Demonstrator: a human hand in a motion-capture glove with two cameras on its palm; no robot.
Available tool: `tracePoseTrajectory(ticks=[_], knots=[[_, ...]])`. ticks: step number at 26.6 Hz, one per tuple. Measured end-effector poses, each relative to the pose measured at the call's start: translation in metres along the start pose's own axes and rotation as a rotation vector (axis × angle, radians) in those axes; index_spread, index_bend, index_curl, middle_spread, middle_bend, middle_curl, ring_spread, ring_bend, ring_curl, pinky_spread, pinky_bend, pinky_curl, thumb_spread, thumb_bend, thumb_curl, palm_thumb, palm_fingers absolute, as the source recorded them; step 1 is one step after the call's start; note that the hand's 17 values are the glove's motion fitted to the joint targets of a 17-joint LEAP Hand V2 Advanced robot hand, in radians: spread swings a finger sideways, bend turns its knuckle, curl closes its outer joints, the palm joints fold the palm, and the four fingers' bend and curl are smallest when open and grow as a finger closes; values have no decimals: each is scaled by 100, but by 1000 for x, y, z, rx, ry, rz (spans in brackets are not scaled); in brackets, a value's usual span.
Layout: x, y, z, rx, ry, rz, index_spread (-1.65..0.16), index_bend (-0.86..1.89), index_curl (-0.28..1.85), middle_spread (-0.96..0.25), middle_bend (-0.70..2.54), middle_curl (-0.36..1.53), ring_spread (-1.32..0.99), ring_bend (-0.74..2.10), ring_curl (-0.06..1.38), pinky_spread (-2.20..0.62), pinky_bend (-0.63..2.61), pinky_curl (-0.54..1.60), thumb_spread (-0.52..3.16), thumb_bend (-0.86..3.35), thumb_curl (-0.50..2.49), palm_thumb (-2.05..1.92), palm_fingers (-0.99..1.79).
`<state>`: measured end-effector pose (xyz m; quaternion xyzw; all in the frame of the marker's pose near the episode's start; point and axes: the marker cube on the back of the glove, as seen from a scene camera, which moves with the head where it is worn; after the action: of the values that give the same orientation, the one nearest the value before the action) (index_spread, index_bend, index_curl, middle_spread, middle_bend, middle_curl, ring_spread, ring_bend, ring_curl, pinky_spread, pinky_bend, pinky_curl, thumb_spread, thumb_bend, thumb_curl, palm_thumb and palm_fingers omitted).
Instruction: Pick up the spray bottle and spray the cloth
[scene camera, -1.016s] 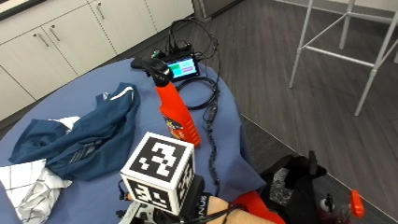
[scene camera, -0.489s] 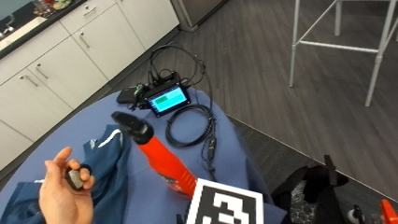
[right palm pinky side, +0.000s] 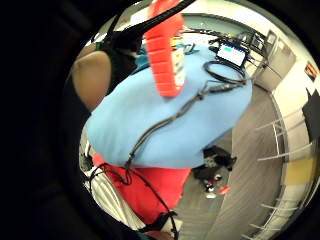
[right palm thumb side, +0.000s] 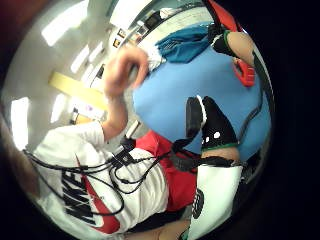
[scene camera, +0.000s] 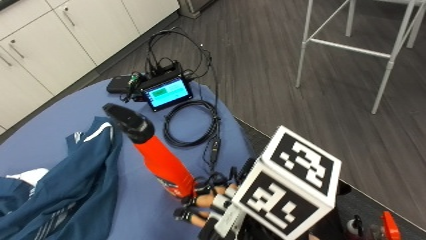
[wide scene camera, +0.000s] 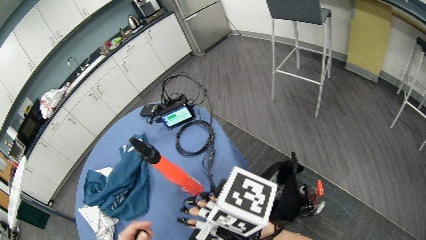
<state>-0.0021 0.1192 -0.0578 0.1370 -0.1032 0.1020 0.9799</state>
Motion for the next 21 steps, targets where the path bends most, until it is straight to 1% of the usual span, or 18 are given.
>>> tracePoseTrajectory(ticks=[5,12,17,21], knots=[[41,-4,-15,150,-64,140,-33,16,31,-6,24,30,0,21,24,19,31,21,113,27,32,67,80],[95,-8,0,339,-265,303,-33,13,30,-6,22,32,0,21,26,19,33,23,116,22,34,68,80],[144,-25,26,376,-528,404,-33,9,28,-5,20,32,0,24,28,18,36,25,114,16,34,65,78],[171,-23,55,385,-699,480,-33,8,26,-5,20,34,0,26,30,17,40,27,111,10,32,62,75]])
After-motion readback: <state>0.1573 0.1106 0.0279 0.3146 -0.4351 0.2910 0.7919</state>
